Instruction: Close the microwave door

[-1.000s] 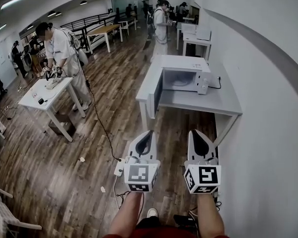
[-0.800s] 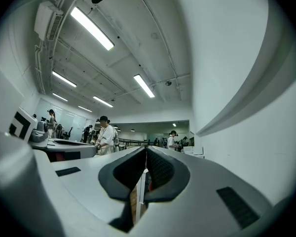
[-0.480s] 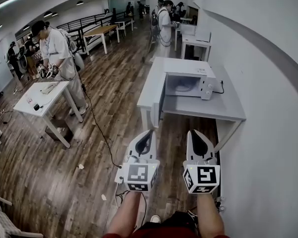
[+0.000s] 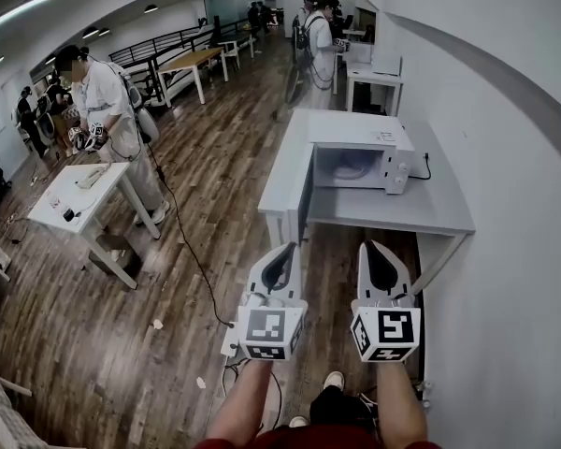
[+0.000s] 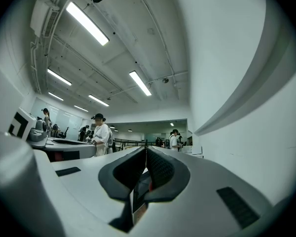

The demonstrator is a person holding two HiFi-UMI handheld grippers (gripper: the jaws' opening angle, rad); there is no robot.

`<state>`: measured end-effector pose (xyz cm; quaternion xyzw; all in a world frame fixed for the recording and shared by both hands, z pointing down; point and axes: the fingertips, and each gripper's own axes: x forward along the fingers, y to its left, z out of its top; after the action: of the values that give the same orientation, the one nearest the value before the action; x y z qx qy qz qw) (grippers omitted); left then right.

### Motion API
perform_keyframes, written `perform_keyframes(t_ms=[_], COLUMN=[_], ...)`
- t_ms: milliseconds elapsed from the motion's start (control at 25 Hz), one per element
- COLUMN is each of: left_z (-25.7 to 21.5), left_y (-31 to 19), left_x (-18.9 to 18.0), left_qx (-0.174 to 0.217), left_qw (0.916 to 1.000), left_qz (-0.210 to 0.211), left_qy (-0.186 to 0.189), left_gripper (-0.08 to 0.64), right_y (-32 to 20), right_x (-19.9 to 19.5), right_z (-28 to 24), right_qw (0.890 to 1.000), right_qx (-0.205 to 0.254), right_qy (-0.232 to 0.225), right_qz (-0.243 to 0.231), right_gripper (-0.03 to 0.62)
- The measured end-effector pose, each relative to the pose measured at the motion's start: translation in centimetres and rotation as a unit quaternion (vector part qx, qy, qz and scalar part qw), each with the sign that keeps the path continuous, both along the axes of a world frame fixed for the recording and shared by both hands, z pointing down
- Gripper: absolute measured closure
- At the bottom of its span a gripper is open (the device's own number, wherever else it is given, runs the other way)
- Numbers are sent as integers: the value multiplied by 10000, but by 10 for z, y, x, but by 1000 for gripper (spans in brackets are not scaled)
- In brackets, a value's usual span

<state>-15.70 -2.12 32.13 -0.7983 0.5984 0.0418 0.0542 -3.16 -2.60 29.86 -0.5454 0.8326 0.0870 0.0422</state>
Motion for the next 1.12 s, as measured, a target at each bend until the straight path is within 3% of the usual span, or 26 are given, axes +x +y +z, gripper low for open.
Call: perform_keyframes(t_ms=[760, 960, 1120], left_z=[-17, -13, -12], left_y=[-170, -192, -206], left_x=[63, 62, 50], left_qx=[46, 51, 48], left_qw=[9989, 9990, 9989], left_qz=[-372, -407, -424], left_qy=[-274, -198, -207], left_gripper=[534, 534, 534], right_y=[-176, -202, -216], right_x=[66, 78, 64], right_z=[-2, 5, 6], right_qw=[9987, 9984, 9987], right_qx=[-79, -166, -157], right_qy=[-412, -494, -409], right_qz=[-289, -221, -243], right_gripper=[565, 565, 565])
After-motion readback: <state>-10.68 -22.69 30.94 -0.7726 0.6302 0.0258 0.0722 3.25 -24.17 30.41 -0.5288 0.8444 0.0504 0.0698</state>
